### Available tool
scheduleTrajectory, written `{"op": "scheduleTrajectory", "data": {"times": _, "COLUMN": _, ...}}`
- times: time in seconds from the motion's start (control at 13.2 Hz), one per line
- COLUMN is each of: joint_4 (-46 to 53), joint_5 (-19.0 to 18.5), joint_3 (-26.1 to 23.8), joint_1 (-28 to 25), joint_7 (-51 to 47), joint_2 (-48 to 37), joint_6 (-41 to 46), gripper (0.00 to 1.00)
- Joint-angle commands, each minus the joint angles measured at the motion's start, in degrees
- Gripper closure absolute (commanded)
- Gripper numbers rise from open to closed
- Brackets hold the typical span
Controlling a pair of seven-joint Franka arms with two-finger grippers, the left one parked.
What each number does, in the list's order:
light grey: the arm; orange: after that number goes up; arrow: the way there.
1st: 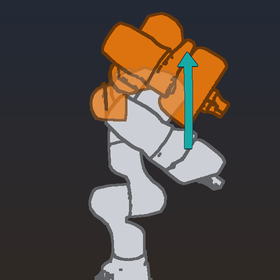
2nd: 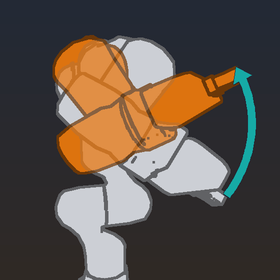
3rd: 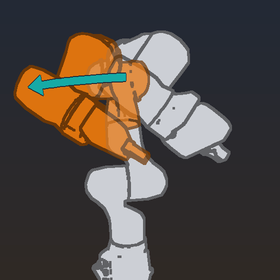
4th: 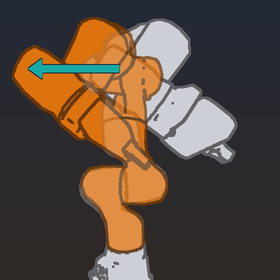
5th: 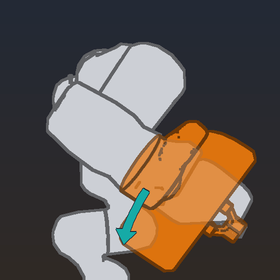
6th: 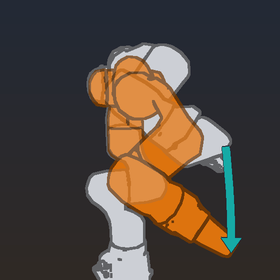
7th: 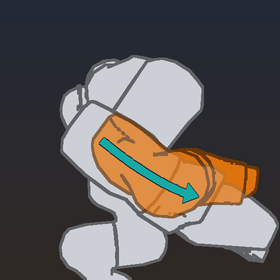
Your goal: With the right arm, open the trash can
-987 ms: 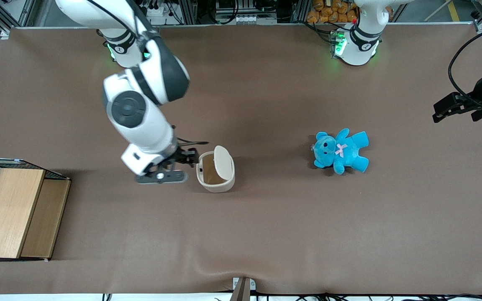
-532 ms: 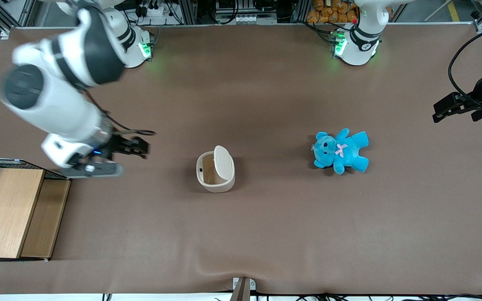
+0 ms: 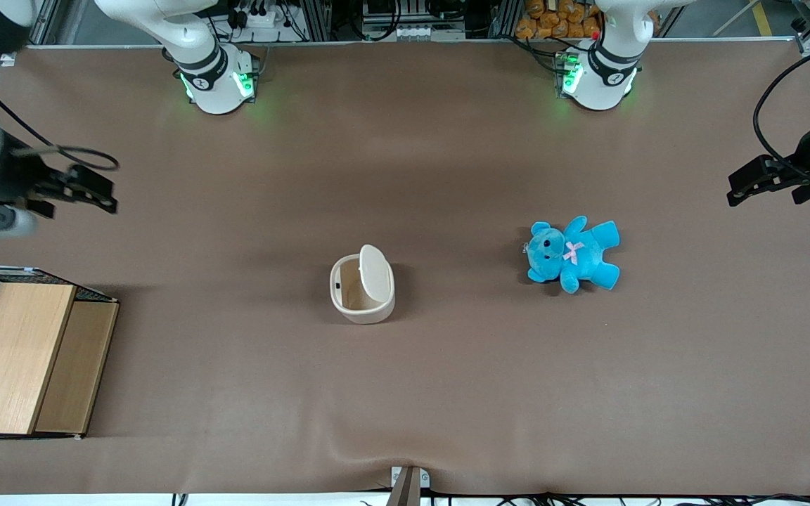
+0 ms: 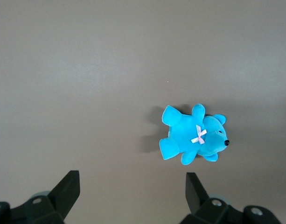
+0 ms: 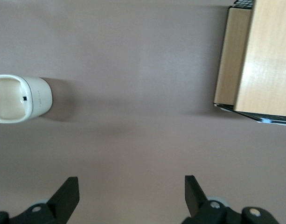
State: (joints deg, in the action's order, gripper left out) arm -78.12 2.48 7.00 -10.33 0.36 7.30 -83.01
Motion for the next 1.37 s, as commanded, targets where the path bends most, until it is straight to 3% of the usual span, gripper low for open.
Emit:
{"op": "scheduleTrajectory", "data": {"times": 0.0, "joint_4": -4.39, "joint_5": -0.89, "joint_3": -1.2, "joint_1": 3.82, "joint_7": 3.32, "joint_2": -3.78, "joint_6": -0.39, "gripper": 0.0}}
{"op": "scheduleTrajectory", "data": {"times": 1.29, "joint_4": -4.58, "joint_5": -1.07, "joint_3": -1.29, "joint_1": 5.41, "joint_7": 3.33, "joint_2": -5.02, "joint_6": 1.01, "gripper": 0.0}}
